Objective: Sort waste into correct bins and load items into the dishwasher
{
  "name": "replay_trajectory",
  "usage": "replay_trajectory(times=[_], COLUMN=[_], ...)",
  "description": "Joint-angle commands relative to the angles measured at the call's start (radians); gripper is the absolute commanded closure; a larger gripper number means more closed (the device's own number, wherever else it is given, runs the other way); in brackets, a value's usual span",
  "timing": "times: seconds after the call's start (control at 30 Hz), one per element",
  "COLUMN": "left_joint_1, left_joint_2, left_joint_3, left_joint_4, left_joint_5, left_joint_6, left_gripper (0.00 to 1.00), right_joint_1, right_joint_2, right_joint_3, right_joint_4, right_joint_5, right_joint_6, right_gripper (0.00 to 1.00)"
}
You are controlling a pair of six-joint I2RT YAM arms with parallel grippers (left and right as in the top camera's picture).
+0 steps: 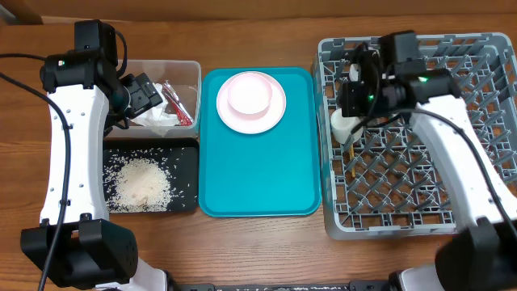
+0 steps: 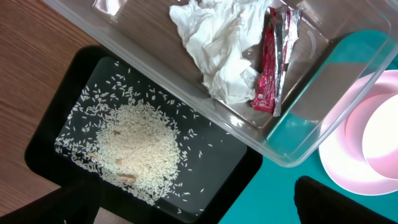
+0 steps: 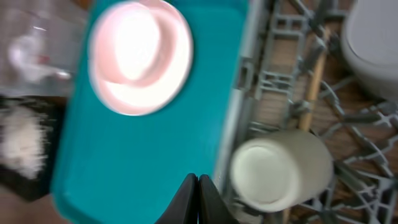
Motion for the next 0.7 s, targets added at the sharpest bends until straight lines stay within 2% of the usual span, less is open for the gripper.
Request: replay_trajectory(times=[0.0, 0.13, 0.17, 0.2, 0.27, 0.3, 0.37, 0.5, 0.6, 0.67], left_joint_1=[0.004, 0.004, 0.004, 0.004, 0.004, 0.004, 0.004, 0.004, 0.004, 0.004], left_joint_2=[-0.003, -0.003, -0.003, -0.003, -0.003, -0.003, -0.003, -0.003, -0.003, -0.003], left_joint_3=[0.023, 0.023, 0.023, 0.023, 0.023, 0.023, 0.023, 0.023, 0.023, 0.023], left_joint_4=[0.000, 0.000, 0.000, 0.000, 0.000, 0.000, 0.001, 0.000, 0.000, 0.000], left_joint_5=[-0.003, -0.003, -0.003, -0.003, -0.003, -0.003, -0.003, -0.003, -0.003, -0.003], left_joint_6=[0.001, 0.001, 0.001, 0.001, 0.001, 0.001, 0.001, 0.001, 0.001, 0.001], left_gripper=[0.00, 0.00, 0.00, 0.00, 0.00, 0.00, 0.00, 0.00, 0.00, 0.00], right_joint_1=[0.021, 0.070, 0.087, 0.105, 0.148, 0.169, 0.215, 0.308, 0.383, 0.435], right_joint_2=[-0.061, -0.049, -0.045, -0.041, -0.031, -0.025, -0.010, 0.027, 0.071, 0.108], right_joint_3=[0.003, 0.003, 0.003, 0.003, 0.003, 0.003, 0.002, 0.002, 0.002, 0.002], right_joint_4=[0.002, 0.018, 0.026, 0.039, 0.075, 0.089, 0.122, 0.204, 0.285, 0.335], right_joint_5=[-0.112, -0.116, -0.115, -0.115, -0.116, -0.115, -0.116, -0.114, -0.065, 0.051], right_joint_6=[0.031, 0.082, 0.082, 0.082, 0.082, 0.086, 0.107, 0.107, 0.107, 0.106], right_gripper=[0.90, 0.76, 0.69, 0.60, 0.33, 0.29, 0.24, 0.24, 0.32, 0.35])
